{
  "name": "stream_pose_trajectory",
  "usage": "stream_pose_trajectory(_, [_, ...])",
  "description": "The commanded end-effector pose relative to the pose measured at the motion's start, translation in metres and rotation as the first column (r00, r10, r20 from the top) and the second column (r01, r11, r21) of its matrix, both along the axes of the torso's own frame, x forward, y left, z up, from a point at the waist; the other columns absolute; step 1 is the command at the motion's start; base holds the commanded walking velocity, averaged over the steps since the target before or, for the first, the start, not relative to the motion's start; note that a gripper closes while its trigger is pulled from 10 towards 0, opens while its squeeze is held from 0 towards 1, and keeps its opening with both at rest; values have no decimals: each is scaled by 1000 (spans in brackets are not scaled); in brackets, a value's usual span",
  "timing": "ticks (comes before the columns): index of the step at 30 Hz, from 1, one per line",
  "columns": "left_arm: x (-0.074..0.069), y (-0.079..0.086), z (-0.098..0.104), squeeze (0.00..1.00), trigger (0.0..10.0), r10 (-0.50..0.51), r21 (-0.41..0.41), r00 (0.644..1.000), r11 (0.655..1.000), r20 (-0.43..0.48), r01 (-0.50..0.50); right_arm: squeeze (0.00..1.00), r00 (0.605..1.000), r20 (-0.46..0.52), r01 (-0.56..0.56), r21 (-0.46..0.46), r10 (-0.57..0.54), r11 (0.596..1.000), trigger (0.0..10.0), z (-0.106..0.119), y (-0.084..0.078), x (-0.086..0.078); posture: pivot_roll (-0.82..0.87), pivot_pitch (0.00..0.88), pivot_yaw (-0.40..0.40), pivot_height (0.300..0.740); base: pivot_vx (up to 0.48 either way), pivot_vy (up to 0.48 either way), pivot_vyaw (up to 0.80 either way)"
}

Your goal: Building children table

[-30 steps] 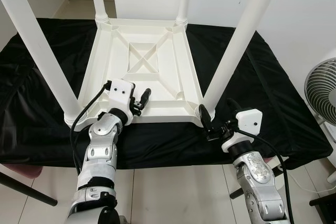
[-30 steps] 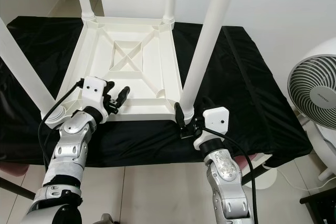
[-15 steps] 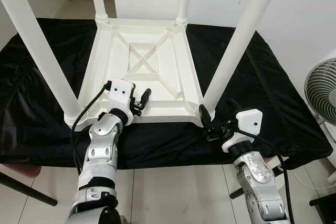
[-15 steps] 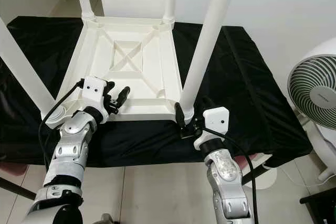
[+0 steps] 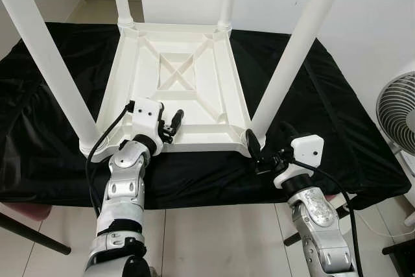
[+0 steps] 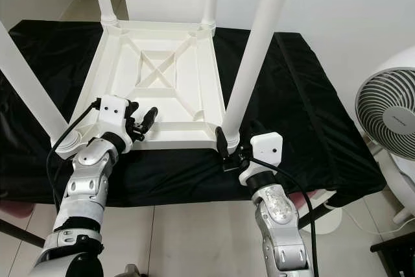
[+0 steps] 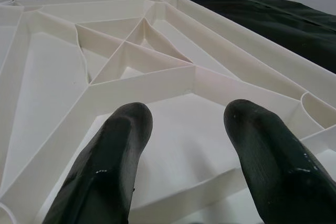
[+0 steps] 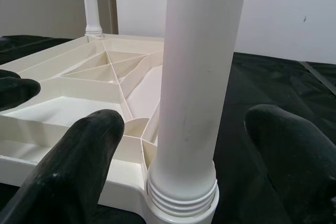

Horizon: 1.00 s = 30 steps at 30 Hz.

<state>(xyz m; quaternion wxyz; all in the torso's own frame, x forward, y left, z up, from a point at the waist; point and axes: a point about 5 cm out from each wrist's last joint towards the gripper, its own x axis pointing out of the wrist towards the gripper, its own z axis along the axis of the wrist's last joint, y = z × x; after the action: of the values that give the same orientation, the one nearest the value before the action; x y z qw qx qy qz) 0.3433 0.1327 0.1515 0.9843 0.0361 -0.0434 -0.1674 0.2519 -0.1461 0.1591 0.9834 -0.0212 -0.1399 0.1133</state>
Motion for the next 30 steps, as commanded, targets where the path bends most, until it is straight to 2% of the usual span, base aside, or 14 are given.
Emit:
stream_pose_trajectory(1, [2,18,-2,0,10000,377,-38,926,925,-5,-377,0,1000,-4,10,2,-10,1000,10000,-2,-1,1,52,67,-12,740,0,0,0])
stream_pose_trajectory(13, [3,19,1,0,10000,382,-40,924,923,-1,-382,0,1000,-2,11,3,-11,1000,10000,-2,0,1,52,66,-10,740,0,0,0])
stream_pose_trajectory(16, [2,9,5,0,10000,320,-44,947,947,18,-319,0,1000,-3,10,4,-10,1000,10000,-3,0,1,53,68,-8,740,0,0,0])
stream_pose_trajectory(27, [3,4,6,0,10000,271,-54,963,962,18,-269,0,1000,-4,12,4,-12,1000,10000,-3,0,1,54,69,-5,740,0,0,0])
stream_pose_trajectory(28, [1,-4,8,0,10000,189,-27,981,982,40,-188,0,1000,-5,12,4,-12,1000,10000,-3,0,0,54,70,-2,740,0,0,0])
stream_pose_trajectory(30, [1,-4,8,0,10000,189,-27,981,982,40,-188,0,1000,-5,12,4,-12,1000,10000,-3,0,0,54,70,-2,740,0,0,0])
